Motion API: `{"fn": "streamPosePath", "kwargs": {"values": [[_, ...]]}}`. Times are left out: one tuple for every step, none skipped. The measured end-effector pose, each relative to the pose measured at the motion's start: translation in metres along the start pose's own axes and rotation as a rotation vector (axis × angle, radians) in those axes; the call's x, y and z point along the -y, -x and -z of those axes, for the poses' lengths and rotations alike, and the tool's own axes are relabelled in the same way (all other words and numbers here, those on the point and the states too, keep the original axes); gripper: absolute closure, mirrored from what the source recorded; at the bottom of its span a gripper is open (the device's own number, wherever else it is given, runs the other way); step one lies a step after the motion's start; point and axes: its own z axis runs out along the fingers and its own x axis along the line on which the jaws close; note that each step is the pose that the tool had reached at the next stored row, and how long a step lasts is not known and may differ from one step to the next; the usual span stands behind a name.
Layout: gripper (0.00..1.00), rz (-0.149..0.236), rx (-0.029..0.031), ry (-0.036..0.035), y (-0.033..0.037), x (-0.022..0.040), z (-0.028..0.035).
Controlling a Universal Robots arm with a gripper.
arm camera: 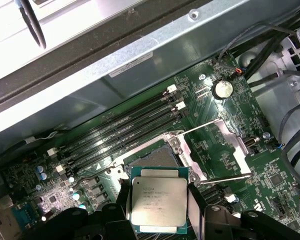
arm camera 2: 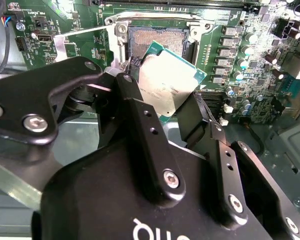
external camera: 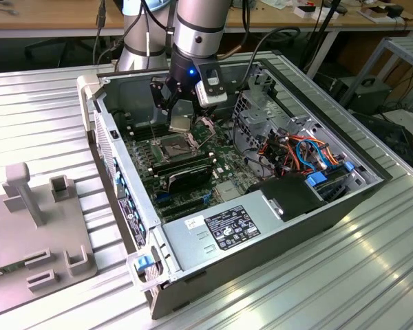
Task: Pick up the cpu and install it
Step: 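Place the cpu into insertion slot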
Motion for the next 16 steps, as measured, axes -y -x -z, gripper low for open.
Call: {"fn": "streamPosePath", "kwargs": {"values": [[0.45,0.0,0.0,0.0,0.0,0.0,0.0],[0.45,0.0,0.0,0.0,0.0,0.0,0.0],[0.45,0.0,0.0,0.0,0.0,0.0,0.0],[0.45,0.0,0.0,0.0,0.0,0.0,0.0],[0.45,0.0,0.0,0.0,0.0,0.0,0.0],[0.45,0.0,0.0,-0.0001,0.0,0.0,0.0],[0.45,0.0,0.0,0.0,0.0,0.0,0.0],[0.45,0.0,0.0,0.0,0.0,0.0,0.0],[0.45,0.0,0.0,0.0,0.0,0.0,0.0],[0.45,-0.001,0.0,0.0,0.0,0.0,0.0],[0.45,-0.005,0.0001,0.0,0.0,0.0,0.0],[0.45,-0.02,0.0004,0.0002,0.0,0.0,-0.0002],[0.45,-0.035,0.0007,0.0004,0.0,0.0,-0.0004],[0.45,-0.054,0.0011,0.0005,0.0,0.0,-0.0007],[0.45,-0.07,0.0015,0.0006,0.0,0.0,-0.0009],[0.45,-0.085,0.0018,0.0008,0.0,0.0,-0.0011]]}}
